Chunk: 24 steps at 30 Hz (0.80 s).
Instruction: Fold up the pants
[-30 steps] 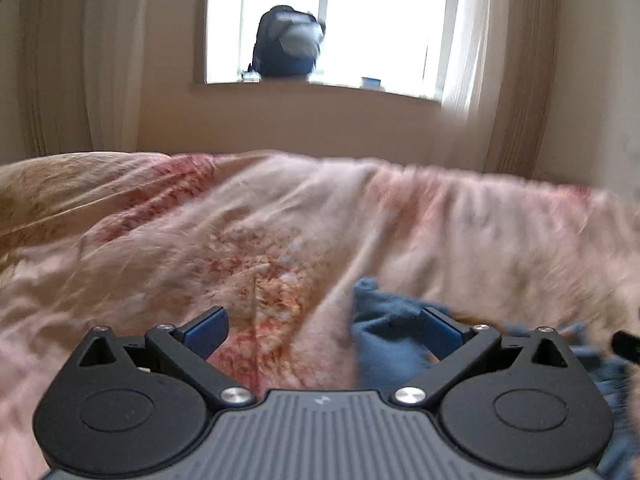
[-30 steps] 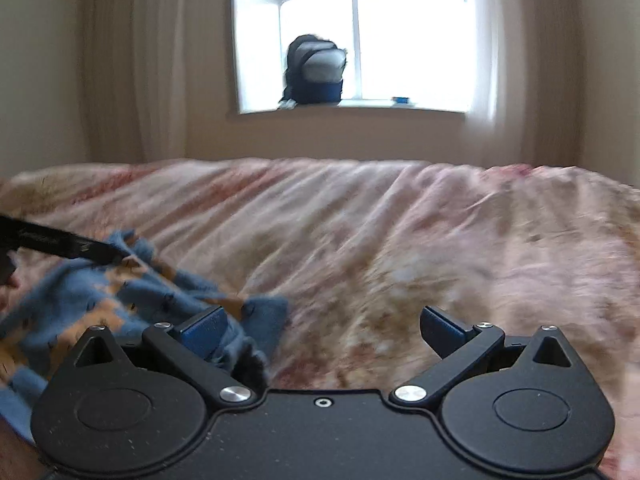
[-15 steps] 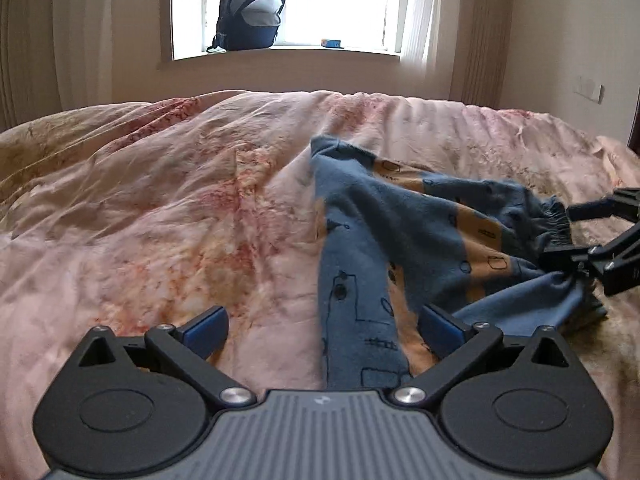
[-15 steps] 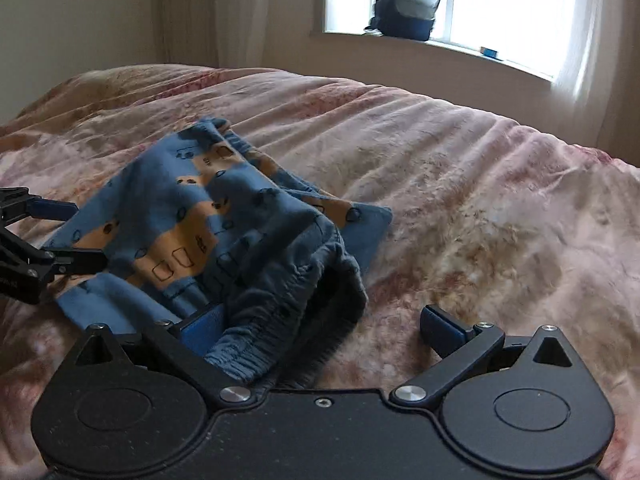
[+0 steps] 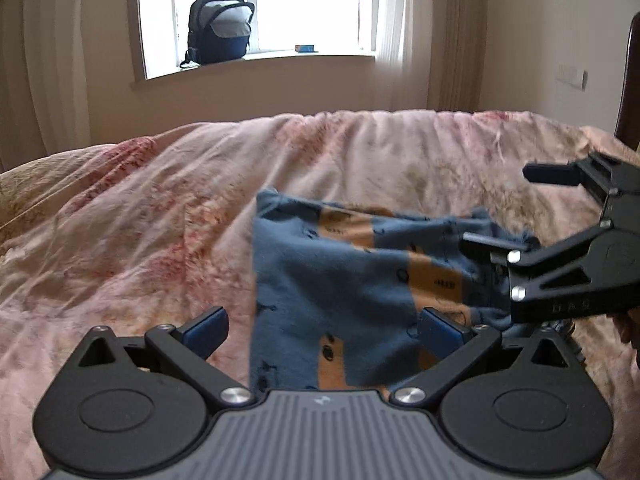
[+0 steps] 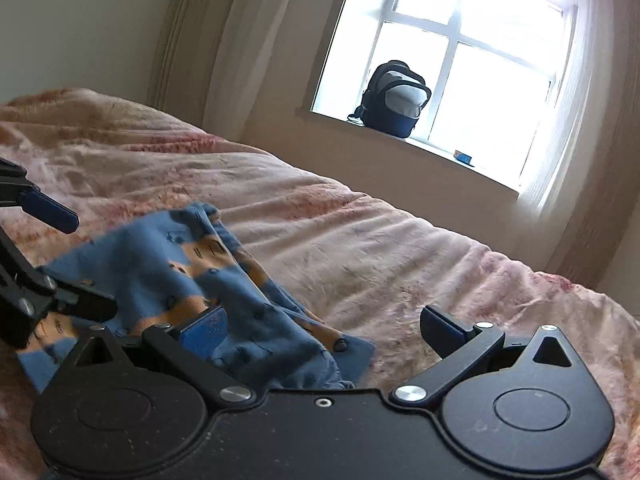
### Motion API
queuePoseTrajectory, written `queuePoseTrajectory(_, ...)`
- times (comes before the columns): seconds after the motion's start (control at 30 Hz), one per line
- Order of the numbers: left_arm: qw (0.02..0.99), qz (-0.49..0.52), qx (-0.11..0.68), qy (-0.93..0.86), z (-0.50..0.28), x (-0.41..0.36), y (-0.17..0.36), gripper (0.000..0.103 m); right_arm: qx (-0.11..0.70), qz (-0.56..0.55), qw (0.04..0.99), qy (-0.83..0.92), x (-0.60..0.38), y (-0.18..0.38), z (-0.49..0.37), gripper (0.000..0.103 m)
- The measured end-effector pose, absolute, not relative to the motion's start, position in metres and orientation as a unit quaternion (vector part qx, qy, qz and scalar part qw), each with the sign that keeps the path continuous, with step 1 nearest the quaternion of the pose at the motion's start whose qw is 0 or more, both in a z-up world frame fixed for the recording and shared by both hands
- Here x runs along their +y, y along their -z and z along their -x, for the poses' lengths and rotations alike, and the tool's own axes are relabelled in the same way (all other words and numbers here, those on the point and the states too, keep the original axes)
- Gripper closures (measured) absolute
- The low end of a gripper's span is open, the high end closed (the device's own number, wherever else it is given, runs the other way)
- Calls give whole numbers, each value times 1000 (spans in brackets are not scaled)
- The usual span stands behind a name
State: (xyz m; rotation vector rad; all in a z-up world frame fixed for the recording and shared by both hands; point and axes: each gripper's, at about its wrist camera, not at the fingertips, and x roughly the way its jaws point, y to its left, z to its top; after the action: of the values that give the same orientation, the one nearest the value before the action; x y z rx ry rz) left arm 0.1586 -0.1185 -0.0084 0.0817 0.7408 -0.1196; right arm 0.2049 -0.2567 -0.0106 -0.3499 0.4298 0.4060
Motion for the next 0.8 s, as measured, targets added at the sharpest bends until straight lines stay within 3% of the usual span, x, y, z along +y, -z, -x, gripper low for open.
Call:
queuePoseTrajectory(0.43, 922, -20, 383, 41, -142, -111, 37, 0, 224, 177, 948, -138, -281, 30, -213, 1)
queuePoseTrajectory(0.63, 924, -25, 379, 35, -135, -112, 36, 0, 237, 87, 967, -46, -332, 22, -230, 1)
queuePoseTrajectory(0.8, 925, -25, 379, 28, -129, -113, 34, 1, 228, 31, 962, -146, -327, 12, -215, 1)
